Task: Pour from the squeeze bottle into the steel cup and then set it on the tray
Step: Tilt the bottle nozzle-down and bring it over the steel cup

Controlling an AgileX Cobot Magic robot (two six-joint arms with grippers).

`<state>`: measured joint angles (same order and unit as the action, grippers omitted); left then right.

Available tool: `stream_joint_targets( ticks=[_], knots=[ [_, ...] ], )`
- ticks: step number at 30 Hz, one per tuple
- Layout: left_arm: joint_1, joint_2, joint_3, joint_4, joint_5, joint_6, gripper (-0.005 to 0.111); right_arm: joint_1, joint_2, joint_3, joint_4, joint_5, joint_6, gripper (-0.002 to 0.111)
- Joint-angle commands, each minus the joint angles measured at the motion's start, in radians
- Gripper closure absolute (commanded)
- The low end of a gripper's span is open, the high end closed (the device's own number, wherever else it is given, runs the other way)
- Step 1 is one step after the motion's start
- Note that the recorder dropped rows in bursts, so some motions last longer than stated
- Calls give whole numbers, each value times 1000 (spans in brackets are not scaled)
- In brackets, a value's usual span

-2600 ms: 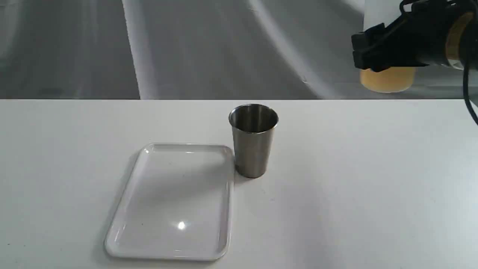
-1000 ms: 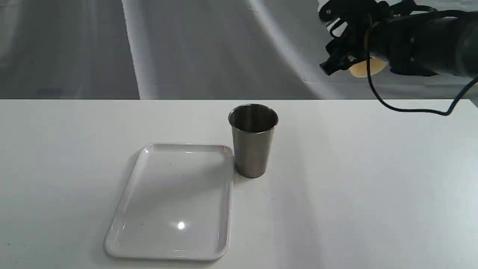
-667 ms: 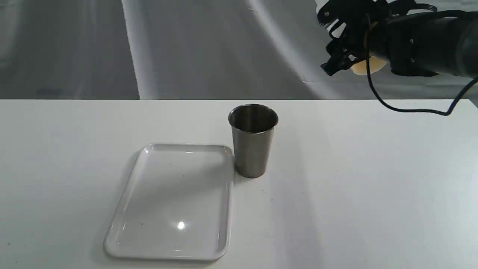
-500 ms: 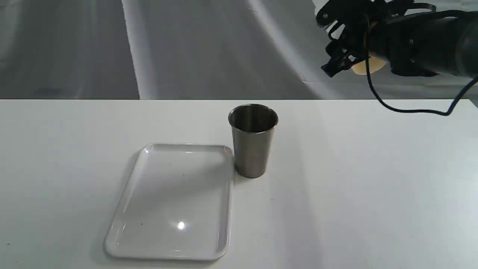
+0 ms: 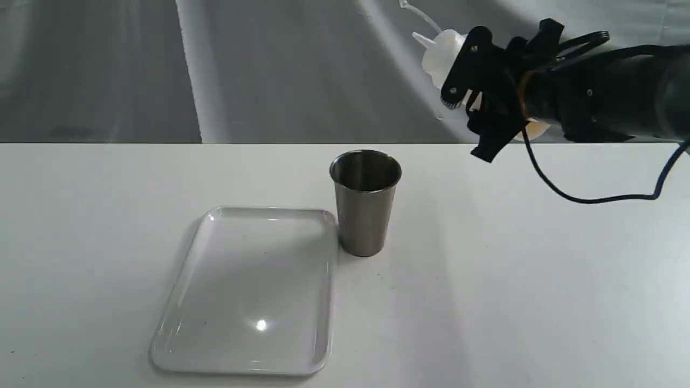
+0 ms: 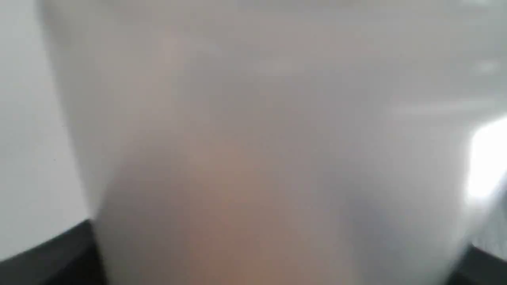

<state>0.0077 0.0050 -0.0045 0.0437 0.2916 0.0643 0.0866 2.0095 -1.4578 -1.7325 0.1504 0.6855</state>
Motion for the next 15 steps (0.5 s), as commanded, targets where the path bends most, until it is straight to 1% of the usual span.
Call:
stream_joint_targets(
  ticks=[1,5,11,15],
  knots=[
    [3,-5,4,1,-7,-3,98,11,-33,16,-12,-8,-73,108],
    [3,-5,4,1,-7,-3,98,19,-35,26,-12,-8,-165,108],
    [3,-5,4,1,-7,-3,98,21,-28,27,-12,11,-176,108],
    [3,-5,4,1,-7,-3,98,29,-24,27,-12,21,-247,108]
  ],
)
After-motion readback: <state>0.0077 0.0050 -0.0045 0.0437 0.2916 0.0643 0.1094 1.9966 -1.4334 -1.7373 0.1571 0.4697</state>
